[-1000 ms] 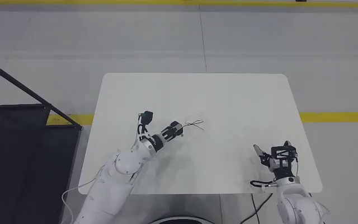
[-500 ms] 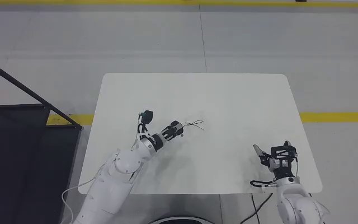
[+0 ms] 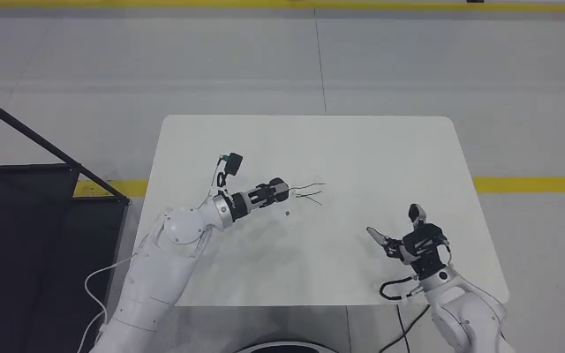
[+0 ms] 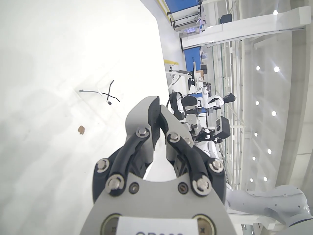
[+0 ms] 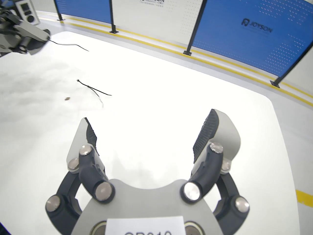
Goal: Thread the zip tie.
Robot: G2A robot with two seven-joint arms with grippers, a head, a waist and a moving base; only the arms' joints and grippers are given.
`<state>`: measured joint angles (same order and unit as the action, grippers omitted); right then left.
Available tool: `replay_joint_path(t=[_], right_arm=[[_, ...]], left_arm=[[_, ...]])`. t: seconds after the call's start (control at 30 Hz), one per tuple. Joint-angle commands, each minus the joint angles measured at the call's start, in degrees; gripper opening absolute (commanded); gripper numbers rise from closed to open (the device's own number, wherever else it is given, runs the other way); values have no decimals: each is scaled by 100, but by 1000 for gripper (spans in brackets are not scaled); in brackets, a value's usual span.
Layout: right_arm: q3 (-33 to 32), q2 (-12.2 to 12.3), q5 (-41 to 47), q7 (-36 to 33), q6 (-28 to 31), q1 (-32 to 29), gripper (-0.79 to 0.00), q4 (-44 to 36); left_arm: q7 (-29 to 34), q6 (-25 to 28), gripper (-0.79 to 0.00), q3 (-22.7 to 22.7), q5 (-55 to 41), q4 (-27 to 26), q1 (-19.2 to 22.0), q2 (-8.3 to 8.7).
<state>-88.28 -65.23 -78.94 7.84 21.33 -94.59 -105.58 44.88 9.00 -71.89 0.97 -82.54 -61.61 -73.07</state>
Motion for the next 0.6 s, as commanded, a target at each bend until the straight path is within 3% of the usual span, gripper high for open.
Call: replay_joint_path(t=[0.0, 0.1, 0.4, 0.57], right_arm=[[29, 8, 23, 71, 233, 44, 0, 6], [36, 47, -307, -217, 606, 111, 0, -22], [36, 47, -307, -217, 606, 111, 0, -22], [223, 84, -751, 49, 1135, 245, 0, -31]], left_arm=[[120, 83, -785, 12, 24, 61, 41, 13], [-35, 122, -785, -26, 31, 131, 56, 22], [-75, 105, -785, -26, 35, 138, 50, 22], [80, -13, -785, 186, 11, -9, 47, 10]])
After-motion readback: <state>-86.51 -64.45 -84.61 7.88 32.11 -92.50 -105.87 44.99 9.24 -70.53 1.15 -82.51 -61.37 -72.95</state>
